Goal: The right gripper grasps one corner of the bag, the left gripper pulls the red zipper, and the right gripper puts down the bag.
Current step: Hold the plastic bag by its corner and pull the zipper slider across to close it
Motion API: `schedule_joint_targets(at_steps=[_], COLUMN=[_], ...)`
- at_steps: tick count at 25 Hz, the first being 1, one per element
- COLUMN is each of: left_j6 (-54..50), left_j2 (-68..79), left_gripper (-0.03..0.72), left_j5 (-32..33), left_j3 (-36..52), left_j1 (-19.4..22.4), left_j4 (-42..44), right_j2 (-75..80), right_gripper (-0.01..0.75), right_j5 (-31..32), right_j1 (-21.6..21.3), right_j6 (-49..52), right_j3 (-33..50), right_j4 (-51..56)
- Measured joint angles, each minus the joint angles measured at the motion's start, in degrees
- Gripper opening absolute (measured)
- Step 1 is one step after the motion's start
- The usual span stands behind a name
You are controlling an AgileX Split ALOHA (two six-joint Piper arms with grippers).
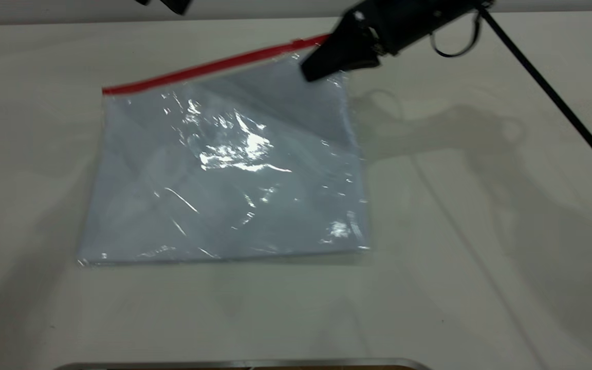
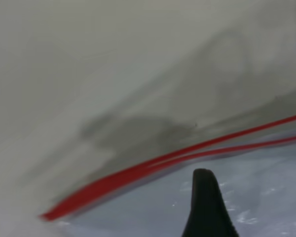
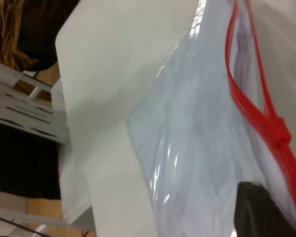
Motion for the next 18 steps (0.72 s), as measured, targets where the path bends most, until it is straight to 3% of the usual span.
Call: schedule_joint_targets(at_steps=[5, 8, 14, 18], left_j6=[9.4, 20.5, 45.8, 52.0], left_j2=[6.2, 8.5, 9.5, 11.1], left_gripper=[0.547, 0.547, 0.547, 0.547], left_j5=[6.5, 10.0, 15.4, 17.2], left_j3=[-7.7, -11.0, -12.0, -12.1], left_j1=[-0.7, -0.7, -0.7, -0.8], left_j4=[-5.1, -10.4, -28.9, -37.3], right_j2=[0.0, 0.0, 0.0, 0.0], right_gripper=[0.033, 0.033, 0.033, 0.033], right_j5=[-0.7, -0.8, -1.1, -1.1], right_j1=[0.9, 0.9, 0.9, 0.9], right_j6=[0.0, 0.0, 0.0, 0.0], right_j3=[-1.2, -1.2, -1.2, -1.2], right_j4=[0.1, -0.5, -2.2, -2.3])
